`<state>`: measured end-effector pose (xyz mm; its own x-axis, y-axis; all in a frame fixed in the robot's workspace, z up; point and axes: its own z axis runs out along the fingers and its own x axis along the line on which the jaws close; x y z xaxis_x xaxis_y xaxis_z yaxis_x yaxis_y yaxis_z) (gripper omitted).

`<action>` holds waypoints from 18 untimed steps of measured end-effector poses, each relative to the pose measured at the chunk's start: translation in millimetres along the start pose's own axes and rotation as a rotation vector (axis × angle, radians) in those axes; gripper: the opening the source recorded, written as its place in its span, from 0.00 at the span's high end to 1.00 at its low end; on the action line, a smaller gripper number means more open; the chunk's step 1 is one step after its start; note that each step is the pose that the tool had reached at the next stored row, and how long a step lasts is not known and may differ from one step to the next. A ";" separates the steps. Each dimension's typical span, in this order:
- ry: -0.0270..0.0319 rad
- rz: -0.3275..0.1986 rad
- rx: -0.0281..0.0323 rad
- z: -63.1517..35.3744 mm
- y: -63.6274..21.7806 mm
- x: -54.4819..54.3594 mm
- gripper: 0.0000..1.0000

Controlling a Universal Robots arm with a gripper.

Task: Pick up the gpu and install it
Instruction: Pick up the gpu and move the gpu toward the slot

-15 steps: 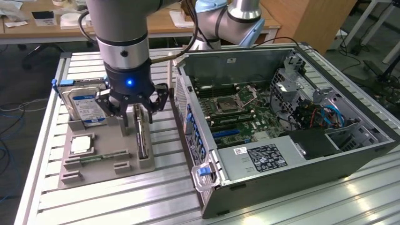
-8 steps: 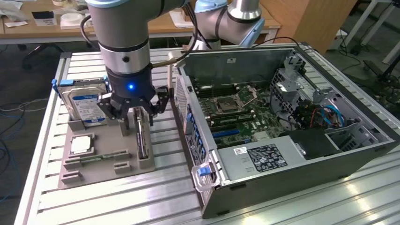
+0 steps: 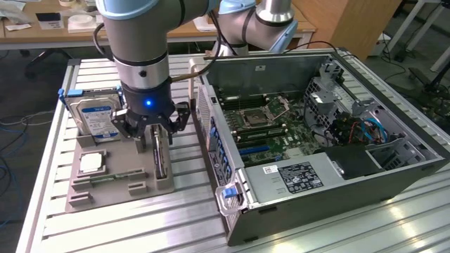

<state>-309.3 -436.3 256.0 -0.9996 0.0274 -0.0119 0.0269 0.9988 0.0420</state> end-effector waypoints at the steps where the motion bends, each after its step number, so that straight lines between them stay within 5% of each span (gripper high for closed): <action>1: 0.0000 0.000 0.0000 1.4 0.5 0.0 0.41; 18: -0.0003 0.000 0.0006 4.5 0.9 0.0 0.41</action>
<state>-309.2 -435.2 251.5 -0.9996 0.0273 -0.0122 0.0268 0.9988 0.0414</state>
